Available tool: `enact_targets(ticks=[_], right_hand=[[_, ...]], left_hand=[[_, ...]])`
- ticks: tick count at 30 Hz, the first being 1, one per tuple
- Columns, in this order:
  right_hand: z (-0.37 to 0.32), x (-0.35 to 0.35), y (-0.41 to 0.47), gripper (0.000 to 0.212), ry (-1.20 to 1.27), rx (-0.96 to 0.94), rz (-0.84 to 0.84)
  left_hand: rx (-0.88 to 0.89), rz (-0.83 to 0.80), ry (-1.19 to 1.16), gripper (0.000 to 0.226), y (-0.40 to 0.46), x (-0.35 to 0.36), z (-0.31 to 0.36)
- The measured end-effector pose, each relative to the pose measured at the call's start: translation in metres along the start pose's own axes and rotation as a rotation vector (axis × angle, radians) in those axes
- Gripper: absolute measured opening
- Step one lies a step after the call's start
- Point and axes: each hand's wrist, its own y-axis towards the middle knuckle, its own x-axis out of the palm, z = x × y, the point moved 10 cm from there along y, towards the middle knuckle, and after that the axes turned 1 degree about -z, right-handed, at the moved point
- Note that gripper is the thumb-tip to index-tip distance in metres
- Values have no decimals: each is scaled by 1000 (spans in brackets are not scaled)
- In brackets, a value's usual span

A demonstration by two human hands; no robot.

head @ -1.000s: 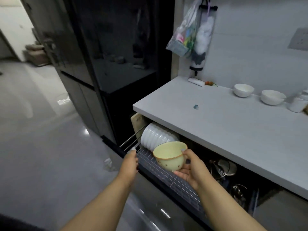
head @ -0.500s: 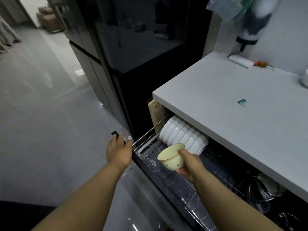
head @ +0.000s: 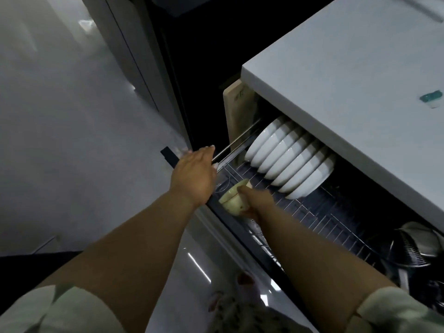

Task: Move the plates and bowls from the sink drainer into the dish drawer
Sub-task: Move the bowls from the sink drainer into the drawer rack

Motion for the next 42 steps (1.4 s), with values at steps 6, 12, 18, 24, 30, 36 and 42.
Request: enact_targets(ticks=[6, 12, 18, 24, 30, 36, 42], right_hand=[[-8, 26, 20, 57, -78, 47, 43], [-22, 40, 33, 66, -172, 46, 92], [-26, 53, 43, 71, -231, 17, 113], [-27, 61, 49, 82, -261, 40, 44], [-29, 38, 43, 72, -373, -36, 15], [-30, -2, 17, 26, -318, -97, 26], [-19, -45, -39, 25, -159, -119, -2]], left_hand=[[-40, 54, 135, 60, 17, 3, -21], [50, 173, 76, 60, 14, -1, -20], [53, 141, 72, 54, 14, -1, -19], [35, 111, 76, 55, 15, 1, -21], [52, 175, 83, 56, 13, -3, -18], [-18, 40, 142, 63, 14, 2, -16], [-132, -123, -132, 59, 9, 2, -9]])
